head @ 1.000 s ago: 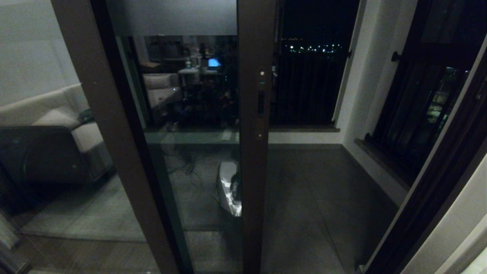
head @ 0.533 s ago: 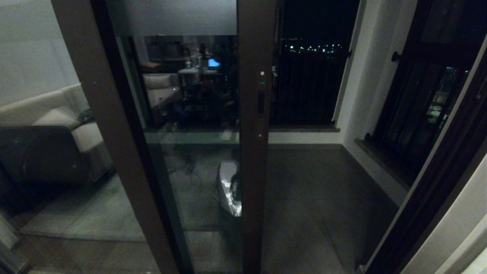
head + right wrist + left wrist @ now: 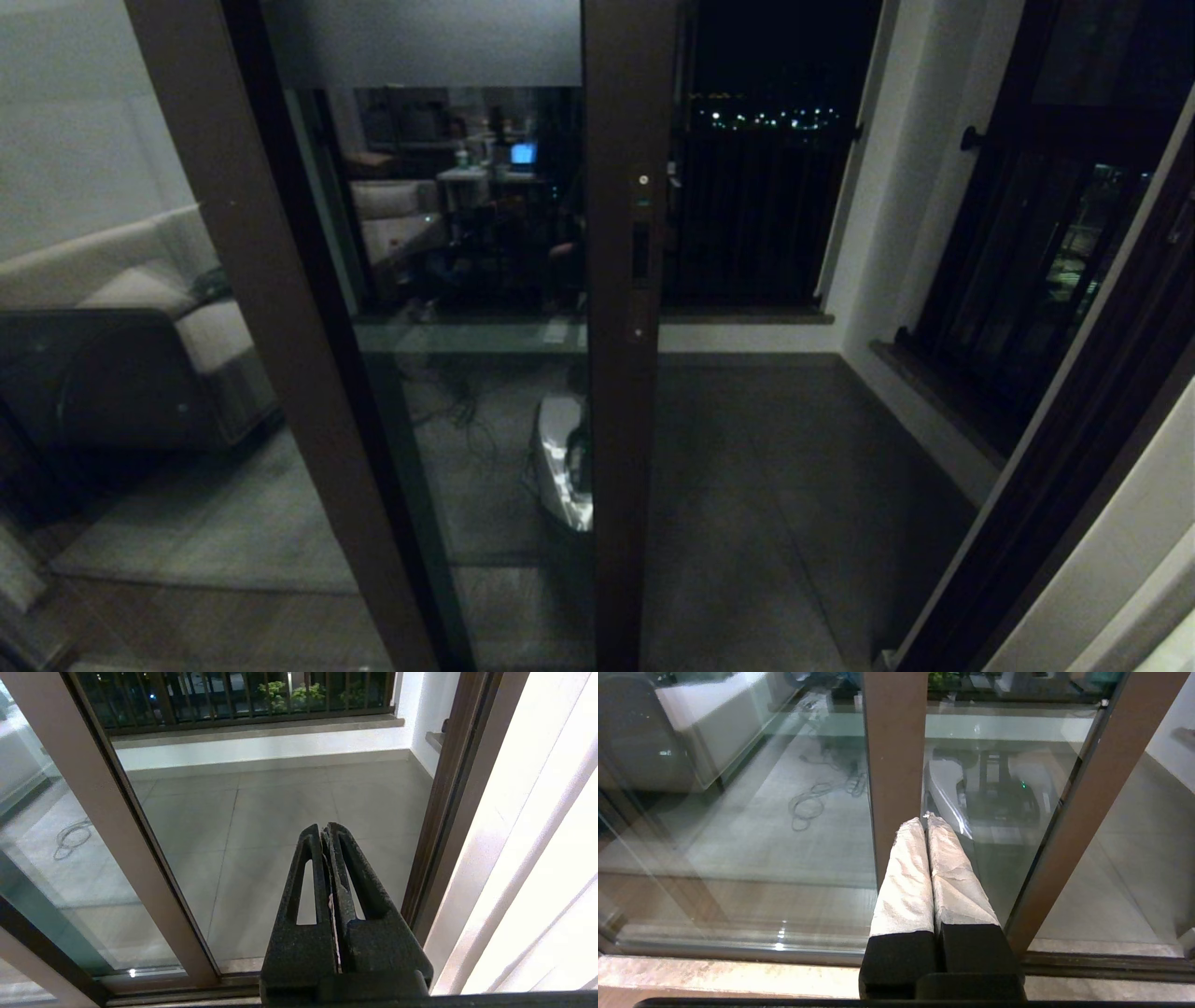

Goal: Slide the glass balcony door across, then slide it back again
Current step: Close the slid door

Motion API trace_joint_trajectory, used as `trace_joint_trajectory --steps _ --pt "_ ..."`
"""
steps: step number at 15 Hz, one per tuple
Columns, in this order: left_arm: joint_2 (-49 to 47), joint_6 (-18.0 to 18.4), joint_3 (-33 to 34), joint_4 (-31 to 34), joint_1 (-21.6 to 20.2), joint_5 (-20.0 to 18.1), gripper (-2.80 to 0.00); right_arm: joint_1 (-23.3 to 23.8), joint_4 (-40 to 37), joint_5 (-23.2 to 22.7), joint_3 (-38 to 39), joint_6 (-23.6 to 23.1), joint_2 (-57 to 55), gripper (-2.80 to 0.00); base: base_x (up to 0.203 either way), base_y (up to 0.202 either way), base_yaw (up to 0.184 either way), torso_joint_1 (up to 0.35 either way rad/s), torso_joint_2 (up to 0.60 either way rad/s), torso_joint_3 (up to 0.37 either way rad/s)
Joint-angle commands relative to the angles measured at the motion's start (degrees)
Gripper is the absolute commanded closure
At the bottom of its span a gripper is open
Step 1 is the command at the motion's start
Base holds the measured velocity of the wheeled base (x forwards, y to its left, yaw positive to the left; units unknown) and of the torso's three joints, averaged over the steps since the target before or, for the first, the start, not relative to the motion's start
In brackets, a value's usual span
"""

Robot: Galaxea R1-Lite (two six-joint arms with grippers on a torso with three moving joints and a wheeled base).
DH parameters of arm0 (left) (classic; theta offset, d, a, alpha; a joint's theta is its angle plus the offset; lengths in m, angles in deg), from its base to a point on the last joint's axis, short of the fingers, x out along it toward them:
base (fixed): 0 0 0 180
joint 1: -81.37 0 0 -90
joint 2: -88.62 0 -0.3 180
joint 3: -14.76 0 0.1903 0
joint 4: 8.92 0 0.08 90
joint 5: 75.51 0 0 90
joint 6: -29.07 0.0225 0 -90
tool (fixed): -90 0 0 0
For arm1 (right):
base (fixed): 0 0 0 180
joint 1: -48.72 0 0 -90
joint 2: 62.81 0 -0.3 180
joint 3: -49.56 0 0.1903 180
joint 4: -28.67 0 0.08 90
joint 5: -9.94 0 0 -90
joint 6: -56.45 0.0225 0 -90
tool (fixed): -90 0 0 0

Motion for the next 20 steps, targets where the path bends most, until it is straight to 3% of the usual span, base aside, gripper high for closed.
trace_joint_trajectory --steps 1,3,6,9,11,17,19,20 --pt "0.01 0.02 -0.01 0.02 -0.01 0.02 0.00 -0.01 0.00 0.01 0.08 0.32 -0.05 0.00 0.000 0.000 0.000 0.000 0.00 0.000" --pt "0.01 0.02 -0.01 0.02 -0.01 0.02 0.00 -0.01 0.00 0.01 0.00 0.57 -0.05 0.00 0.000 0.000 0.000 0.000 0.00 0.000" --pt "0.01 0.02 -0.01 0.02 -0.01 0.02 0.00 0.02 -3.25 -0.56 -1.54 -2.57 -0.05 0.00 0.000 0.000 0.000 0.000 0.00 0.000" --pt "0.01 0.02 -0.01 0.10 -0.01 0.02 0.00 0.04 -3.68 -4.38 -12.27 -2.20 -3.96 0.00 0.000 0.000 0.000 0.000 0.00 0.000" --pt "0.01 0.02 -0.01 0.11 -0.01 0.02 0.00 0.03 -3.92 -6.88 -19.65 -0.02 -13.97 0.00 0.000 0.000 0.000 0.000 0.00 0.000" --pt "0.01 0.02 -0.01 0.02 -0.01 0.02 0.00 -2.01 -4.30 -20.60 -41.03 4.03 -51.77 0.00 0.000 0.000 0.000 0.000 0.00 0.000" --pt "0.01 0.02 -0.01 0.02 -0.01 0.02 0.00 -6.79 -4.56 -20.03 -51.30 5.11 -64.49 0.00 0.000 0.000 0.000 0.000 0.00 0.000" --pt "0.01 0.02 -0.01 0.09 -0.01 0.02 0.00 -11.05 -4.83 -17.16 -57.45 5.58 -70.66 0.00 0.000 0.000 0.000 0.000 0.00 0.000"
